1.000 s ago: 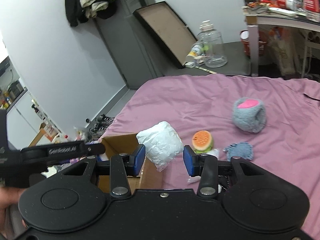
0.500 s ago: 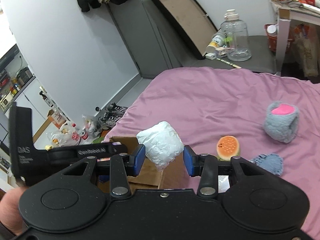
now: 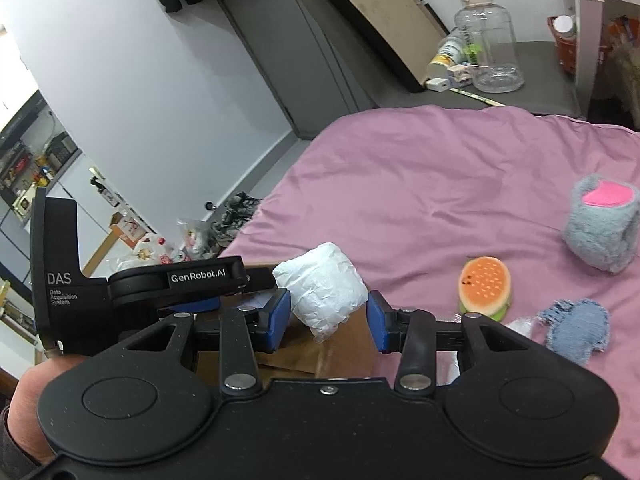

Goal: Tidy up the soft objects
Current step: 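Open the left tool over the box while the right tool releases the white ball inside, then withdraw both tools from the box toward the remaining soft items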

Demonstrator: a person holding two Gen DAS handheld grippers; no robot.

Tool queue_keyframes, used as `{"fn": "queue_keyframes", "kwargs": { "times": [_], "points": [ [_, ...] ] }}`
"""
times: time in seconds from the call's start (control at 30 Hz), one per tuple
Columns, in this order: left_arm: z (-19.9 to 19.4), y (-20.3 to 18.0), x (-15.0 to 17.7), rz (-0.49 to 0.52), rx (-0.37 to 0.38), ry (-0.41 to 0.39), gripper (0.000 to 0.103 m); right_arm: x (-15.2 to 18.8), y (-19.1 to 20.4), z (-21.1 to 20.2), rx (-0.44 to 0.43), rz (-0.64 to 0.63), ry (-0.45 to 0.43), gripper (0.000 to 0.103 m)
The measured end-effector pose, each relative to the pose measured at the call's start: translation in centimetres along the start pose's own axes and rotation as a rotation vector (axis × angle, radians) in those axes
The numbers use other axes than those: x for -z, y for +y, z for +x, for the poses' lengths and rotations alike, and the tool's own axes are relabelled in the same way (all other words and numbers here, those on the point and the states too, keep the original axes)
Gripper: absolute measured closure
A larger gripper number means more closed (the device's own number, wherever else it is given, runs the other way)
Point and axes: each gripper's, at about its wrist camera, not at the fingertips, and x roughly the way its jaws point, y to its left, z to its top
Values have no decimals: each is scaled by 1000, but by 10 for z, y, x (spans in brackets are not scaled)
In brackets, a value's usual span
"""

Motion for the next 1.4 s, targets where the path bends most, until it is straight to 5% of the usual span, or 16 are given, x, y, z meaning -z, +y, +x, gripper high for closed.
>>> {"fn": "queue_keyframes", "kwargs": {
  "times": [0.2, 0.53, 0.97, 1.1, 1.4],
  "points": [
    [-16, 1, -2, 1, -32, -59, 23, -1, 11, 9, -40, -33, 12, 62],
    [-18, 23, -4, -70, -39, -51, 23, 1, 29, 33, -13, -88, 40, 60],
    [-25, 29, 2, -76, 38, -43, 22, 3, 16, 6, 107, -46, -20, 33],
    [-31, 25, 6, -59, 59, -40, 15, 8, 10, -6, 125, -25, -21, 26],
    [-53, 8, 17, 20, 9, -21, 7, 16, 4, -39, 156, -44, 10, 9]
  ]
}}
